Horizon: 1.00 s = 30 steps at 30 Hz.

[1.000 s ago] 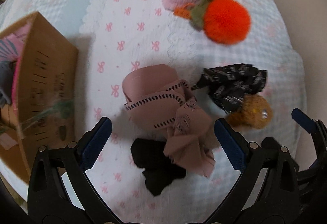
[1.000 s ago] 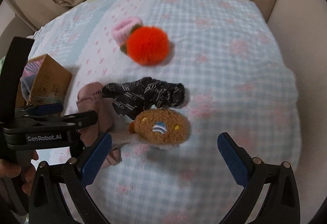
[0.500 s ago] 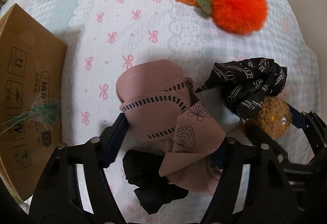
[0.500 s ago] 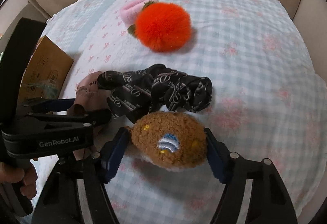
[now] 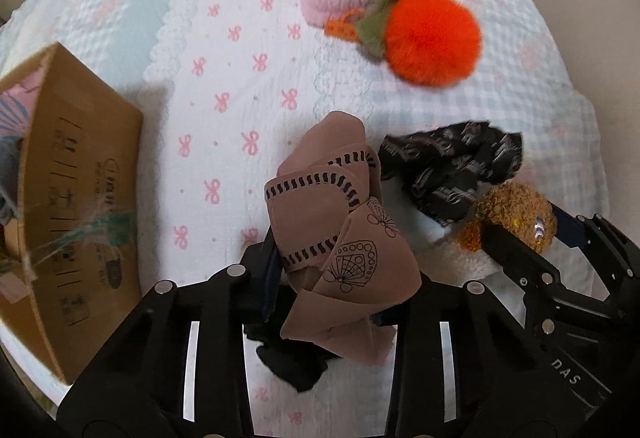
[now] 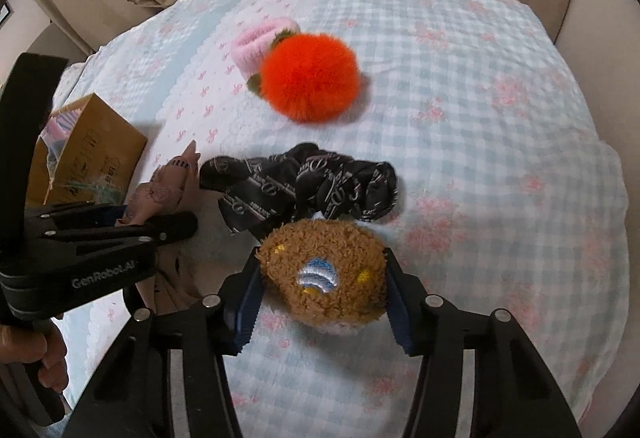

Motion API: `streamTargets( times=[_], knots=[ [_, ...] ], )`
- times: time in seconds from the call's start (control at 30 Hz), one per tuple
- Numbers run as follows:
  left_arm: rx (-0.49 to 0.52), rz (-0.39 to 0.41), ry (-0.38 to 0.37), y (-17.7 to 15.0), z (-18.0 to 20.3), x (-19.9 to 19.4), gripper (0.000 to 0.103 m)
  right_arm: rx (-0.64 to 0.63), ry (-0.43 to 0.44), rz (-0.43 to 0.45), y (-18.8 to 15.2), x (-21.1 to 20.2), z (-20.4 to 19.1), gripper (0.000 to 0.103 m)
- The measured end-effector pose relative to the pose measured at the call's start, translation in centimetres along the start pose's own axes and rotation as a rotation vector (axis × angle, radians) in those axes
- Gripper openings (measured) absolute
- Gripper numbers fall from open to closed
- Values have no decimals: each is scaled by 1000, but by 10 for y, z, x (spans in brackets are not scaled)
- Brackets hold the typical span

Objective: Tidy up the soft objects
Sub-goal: 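Lift and carry the pink socks and brown plush with both grippers to the box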

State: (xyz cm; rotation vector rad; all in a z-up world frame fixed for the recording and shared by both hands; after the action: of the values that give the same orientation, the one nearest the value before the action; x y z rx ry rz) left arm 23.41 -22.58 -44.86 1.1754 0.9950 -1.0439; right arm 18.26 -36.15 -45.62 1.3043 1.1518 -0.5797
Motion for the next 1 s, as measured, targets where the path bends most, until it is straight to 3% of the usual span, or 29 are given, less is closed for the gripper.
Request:
streamTargets(
  times=[0.3,0.67,0.87,1.0],
  knots=[
    [-20,69,-43,11,-2,-55,30,22,-45,44,7,-50,-9,50],
    [-2,161,-125,8,-28,-182,30,64,-129,153,31,-168,-47,50],
    [19,217,-153,9,-68,-248,30,84,-160,198,56,-222,-91,50],
    [13,238,-156,12,-106,-276,30,97,-159,218,68,-235,-126,50]
  ],
)
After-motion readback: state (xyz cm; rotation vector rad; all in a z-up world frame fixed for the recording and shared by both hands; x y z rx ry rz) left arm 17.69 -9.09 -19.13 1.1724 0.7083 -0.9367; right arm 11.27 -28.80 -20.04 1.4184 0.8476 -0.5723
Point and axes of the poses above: each gripper's, at about its wrist camera, not at the fingertips, and x roughly the way its jaws point, z to its right, y to its top, the point moved 1 cm from there along x, roughly the way its jaws point, and after that the axes turned 8 degrees about -x, right-handed, at the moved point
